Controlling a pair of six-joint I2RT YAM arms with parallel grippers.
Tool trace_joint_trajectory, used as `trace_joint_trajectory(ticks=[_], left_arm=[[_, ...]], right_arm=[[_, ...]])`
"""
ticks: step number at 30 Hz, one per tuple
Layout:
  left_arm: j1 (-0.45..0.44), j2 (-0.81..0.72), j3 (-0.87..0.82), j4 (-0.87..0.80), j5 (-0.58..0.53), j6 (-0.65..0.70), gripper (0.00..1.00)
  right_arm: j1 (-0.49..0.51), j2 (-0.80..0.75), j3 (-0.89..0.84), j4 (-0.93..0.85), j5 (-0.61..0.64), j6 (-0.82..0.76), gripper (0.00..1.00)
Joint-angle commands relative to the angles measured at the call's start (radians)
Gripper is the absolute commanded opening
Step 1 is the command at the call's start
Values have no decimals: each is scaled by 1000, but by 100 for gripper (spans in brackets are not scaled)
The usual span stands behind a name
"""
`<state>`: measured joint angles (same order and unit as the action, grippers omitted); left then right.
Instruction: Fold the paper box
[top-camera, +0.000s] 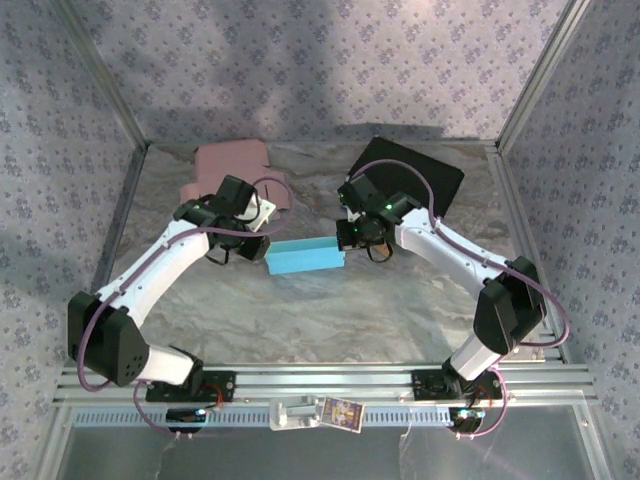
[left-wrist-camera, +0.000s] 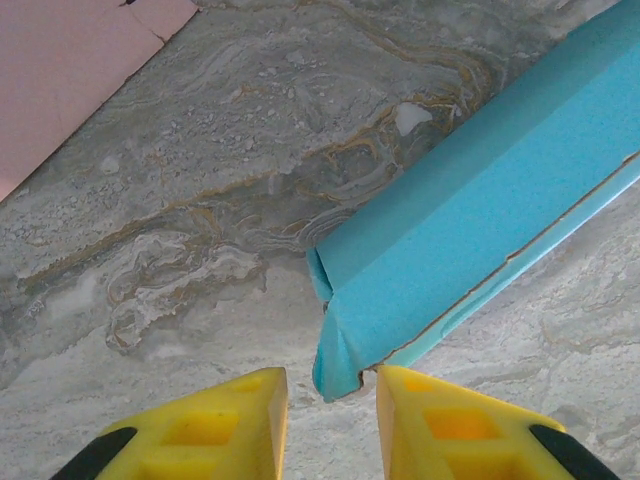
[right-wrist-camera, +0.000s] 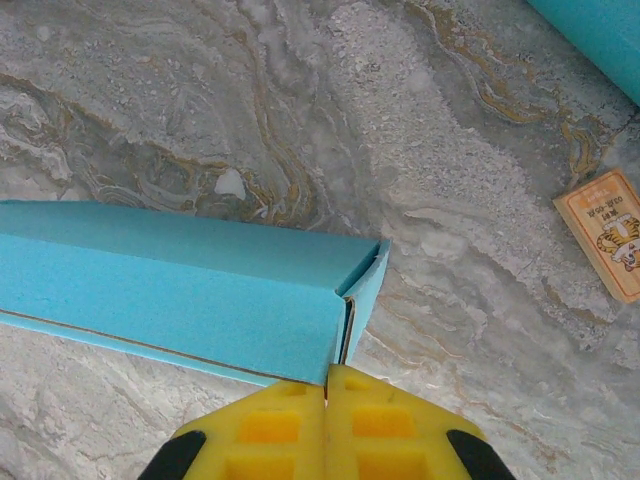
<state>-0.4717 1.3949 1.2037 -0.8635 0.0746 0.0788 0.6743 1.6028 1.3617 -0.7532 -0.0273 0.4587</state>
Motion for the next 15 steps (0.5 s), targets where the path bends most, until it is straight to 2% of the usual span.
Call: trace_joint_trajectory(ticks=[1, 3, 11, 13, 15], left_arm=[[6, 11, 38, 3, 25, 26, 26], [7, 17, 40, 3, 27, 26, 19], [6, 30, 49, 5, 33, 28, 15], [6, 31, 53, 4, 30, 29, 15], [6, 33, 59, 1, 22, 29, 19]], right_arm=[[-3, 23, 18, -53, -28, -12, 0], [-4, 25, 17, -51, -31, -12, 0], [-7, 26, 15, -48, -32, -14, 0], [-7, 27, 15, -47, -33, -14, 0], [-8, 28, 15, -47, -34, -14, 0]])
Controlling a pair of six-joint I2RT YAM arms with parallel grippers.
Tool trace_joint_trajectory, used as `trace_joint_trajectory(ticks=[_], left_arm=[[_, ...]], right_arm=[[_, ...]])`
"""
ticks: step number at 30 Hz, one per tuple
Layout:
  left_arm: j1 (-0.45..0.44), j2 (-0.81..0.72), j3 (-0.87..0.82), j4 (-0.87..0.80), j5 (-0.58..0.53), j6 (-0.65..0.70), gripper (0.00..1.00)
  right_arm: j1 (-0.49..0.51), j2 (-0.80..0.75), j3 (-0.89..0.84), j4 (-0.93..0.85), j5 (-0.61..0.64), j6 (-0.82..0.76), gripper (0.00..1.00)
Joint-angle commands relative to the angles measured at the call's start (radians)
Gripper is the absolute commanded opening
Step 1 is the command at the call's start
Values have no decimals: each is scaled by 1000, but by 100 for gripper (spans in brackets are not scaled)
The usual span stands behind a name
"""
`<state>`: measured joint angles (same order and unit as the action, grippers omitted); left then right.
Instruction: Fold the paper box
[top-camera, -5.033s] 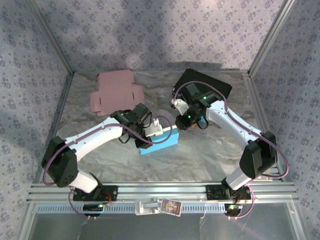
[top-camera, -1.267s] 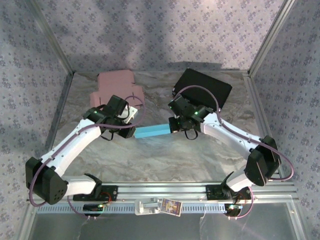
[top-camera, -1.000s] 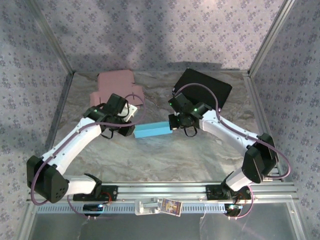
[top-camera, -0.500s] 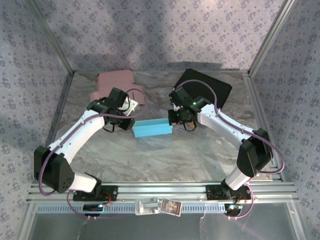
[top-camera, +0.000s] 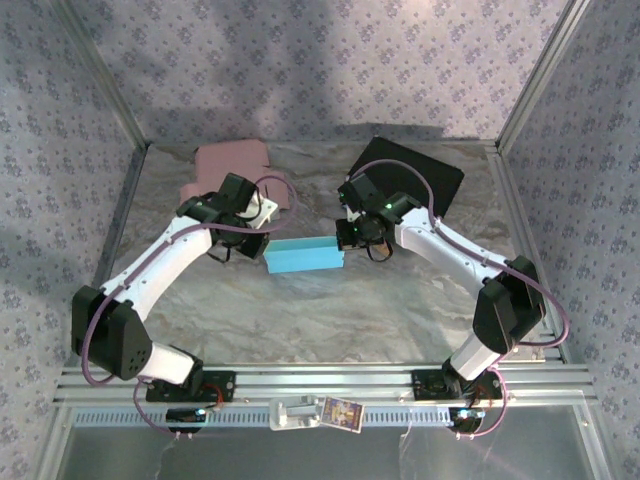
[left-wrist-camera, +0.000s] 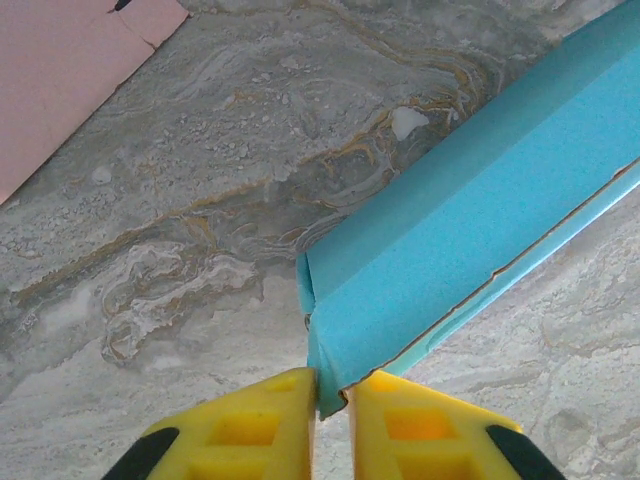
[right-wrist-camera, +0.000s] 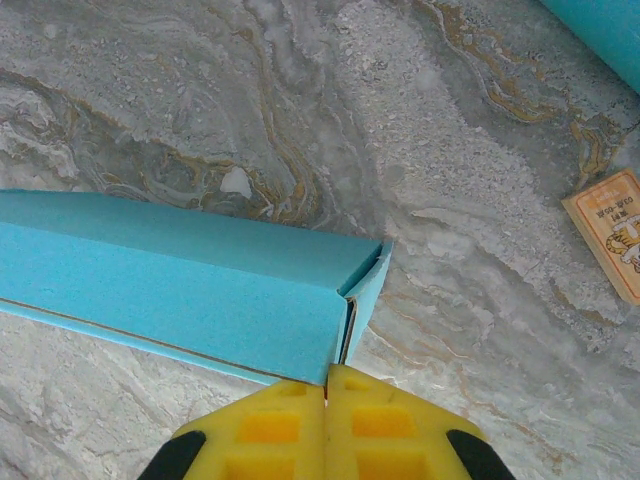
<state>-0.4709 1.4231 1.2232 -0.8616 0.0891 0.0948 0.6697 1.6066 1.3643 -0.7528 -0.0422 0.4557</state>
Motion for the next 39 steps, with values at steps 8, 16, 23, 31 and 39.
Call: trace_joint_trajectory(ticks=[8, 16, 23, 31, 39], left_arm=[[7, 7, 39, 0, 12, 17, 12], [6, 20, 35, -2, 14, 20, 9], [6, 23, 39, -4, 8, 25, 4], [6, 49, 86, -44, 39, -59, 0], [12, 112, 170, -126, 102, -189, 0]], right_arm=[[-9, 26, 13, -47, -22, -13, 0], [-10, 25, 10, -44, -26, -14, 0], [-10, 21, 7, -43, -24, -11, 0], [-10, 26, 11, -47, -27, -4, 0], [-11, 40, 26, -48, -37, 0, 0]])
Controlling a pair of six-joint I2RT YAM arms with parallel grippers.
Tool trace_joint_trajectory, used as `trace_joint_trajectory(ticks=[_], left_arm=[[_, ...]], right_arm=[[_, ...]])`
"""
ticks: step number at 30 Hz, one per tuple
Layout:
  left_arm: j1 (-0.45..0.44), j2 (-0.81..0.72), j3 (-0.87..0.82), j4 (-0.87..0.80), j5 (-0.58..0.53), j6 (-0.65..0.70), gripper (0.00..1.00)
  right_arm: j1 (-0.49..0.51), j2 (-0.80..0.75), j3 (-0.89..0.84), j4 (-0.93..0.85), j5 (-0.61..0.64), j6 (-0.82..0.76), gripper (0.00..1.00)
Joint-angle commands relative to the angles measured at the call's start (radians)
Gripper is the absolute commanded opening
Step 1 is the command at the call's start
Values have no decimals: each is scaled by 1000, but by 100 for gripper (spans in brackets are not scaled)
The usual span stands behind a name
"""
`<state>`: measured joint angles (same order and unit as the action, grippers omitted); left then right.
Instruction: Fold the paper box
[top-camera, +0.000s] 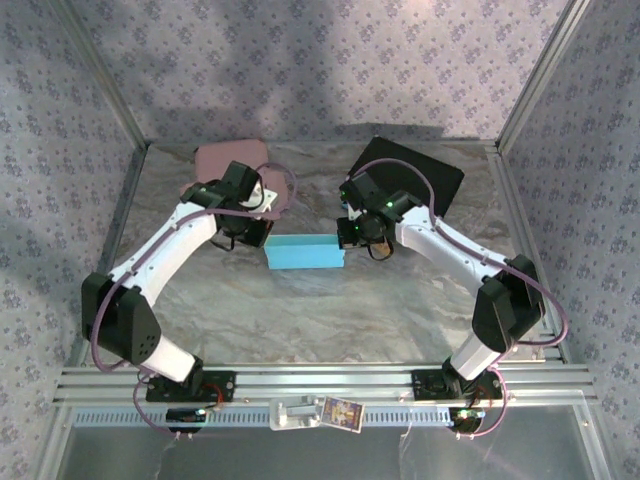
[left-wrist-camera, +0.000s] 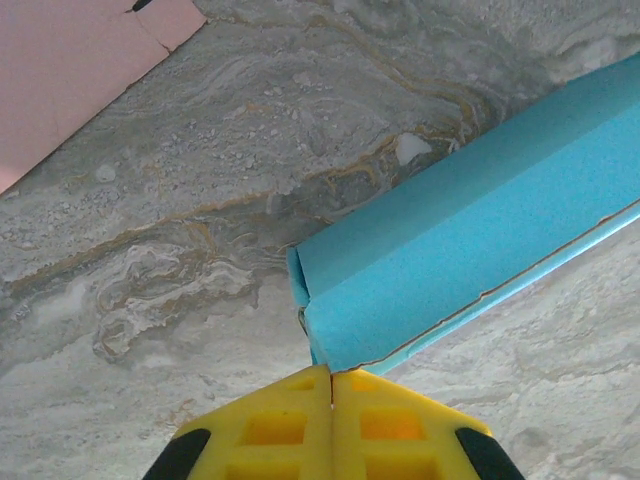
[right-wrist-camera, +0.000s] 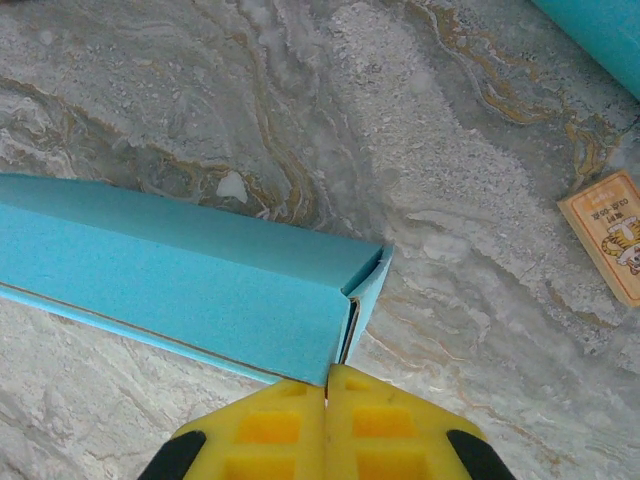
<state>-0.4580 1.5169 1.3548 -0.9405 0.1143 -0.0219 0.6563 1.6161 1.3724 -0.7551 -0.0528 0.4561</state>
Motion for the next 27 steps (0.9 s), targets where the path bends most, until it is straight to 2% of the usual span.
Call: trace_joint_trajectory(ticks=[1, 13, 27], left_arm=[[1, 21, 41, -47, 81, -86, 0], [21, 37, 59, -39, 165, -204, 0], [21, -14, -64, 22, 119, -103, 0]], right_arm=[[2, 32, 18, -46, -29, 0, 0], [-1, 31, 18, -49, -33, -5, 0], [8, 22, -3, -21, -18, -23, 0]])
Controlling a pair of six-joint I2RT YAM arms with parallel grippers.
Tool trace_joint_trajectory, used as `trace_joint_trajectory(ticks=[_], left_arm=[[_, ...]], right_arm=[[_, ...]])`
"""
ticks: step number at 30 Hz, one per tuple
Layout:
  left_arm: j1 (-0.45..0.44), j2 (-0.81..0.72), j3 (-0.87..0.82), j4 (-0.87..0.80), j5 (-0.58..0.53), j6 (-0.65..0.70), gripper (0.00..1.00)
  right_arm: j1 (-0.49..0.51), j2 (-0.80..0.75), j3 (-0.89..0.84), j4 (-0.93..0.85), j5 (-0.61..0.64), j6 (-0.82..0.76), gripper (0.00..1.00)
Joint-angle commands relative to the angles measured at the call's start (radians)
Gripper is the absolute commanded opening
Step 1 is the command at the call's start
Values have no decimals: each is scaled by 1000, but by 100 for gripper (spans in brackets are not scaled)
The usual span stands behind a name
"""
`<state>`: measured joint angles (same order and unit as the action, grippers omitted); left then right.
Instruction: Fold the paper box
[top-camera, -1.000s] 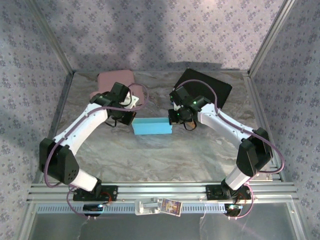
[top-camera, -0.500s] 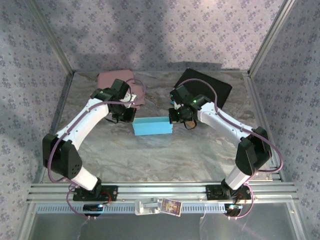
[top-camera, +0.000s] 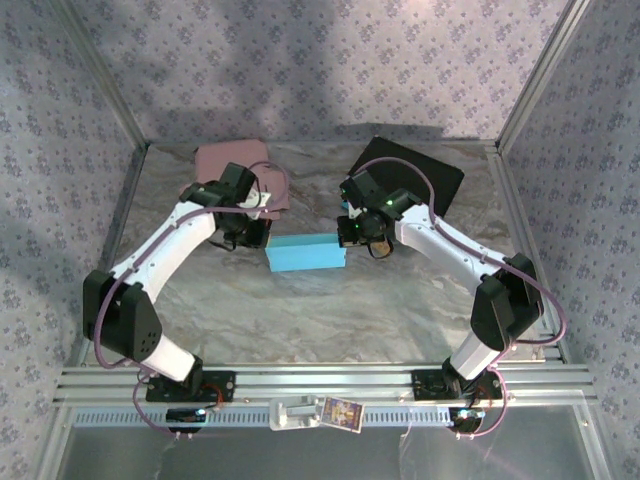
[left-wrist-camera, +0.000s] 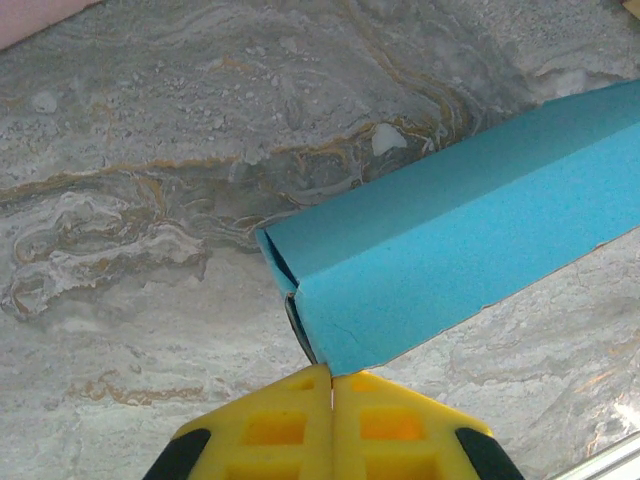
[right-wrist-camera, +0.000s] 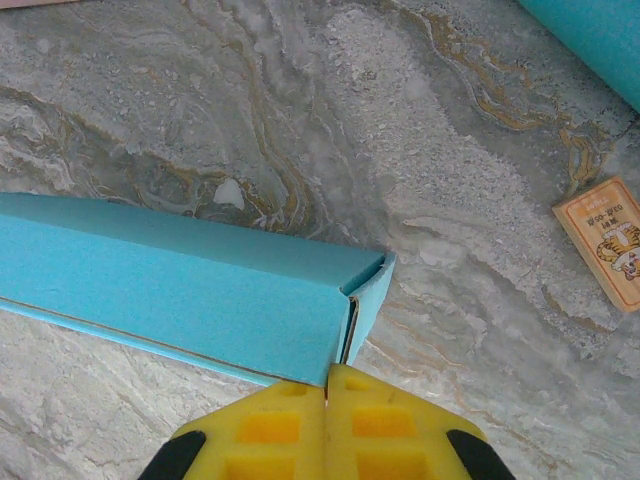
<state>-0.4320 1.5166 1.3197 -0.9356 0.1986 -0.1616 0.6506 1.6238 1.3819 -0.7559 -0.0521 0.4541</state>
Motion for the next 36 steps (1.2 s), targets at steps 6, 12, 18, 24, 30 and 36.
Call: trace_joint_trajectory(ticks=[6, 12, 18, 24, 30, 36], left_arm=[[-8, -27, -82, 54, 50, 37, 0], [-23, -39, -124, 69, 38, 31, 0], [-34, -39, -124, 63, 31, 28, 0], [-39, -35, -117, 59, 31, 28, 0], [-42, -30, -112, 60, 32, 27, 0], [-45, -25, -109, 61, 32, 22, 0]], right_arm=[[23, 15, -30, -14, -8, -39, 0], [18, -6, -32, -17, -18, -6, 0], [-4, -67, -24, -8, -122, 87, 25], [-82, -183, -87, 70, -237, 349, 47], [-170, -216, -167, 206, -327, 665, 55], [-195, -190, -257, 280, -387, 794, 53]])
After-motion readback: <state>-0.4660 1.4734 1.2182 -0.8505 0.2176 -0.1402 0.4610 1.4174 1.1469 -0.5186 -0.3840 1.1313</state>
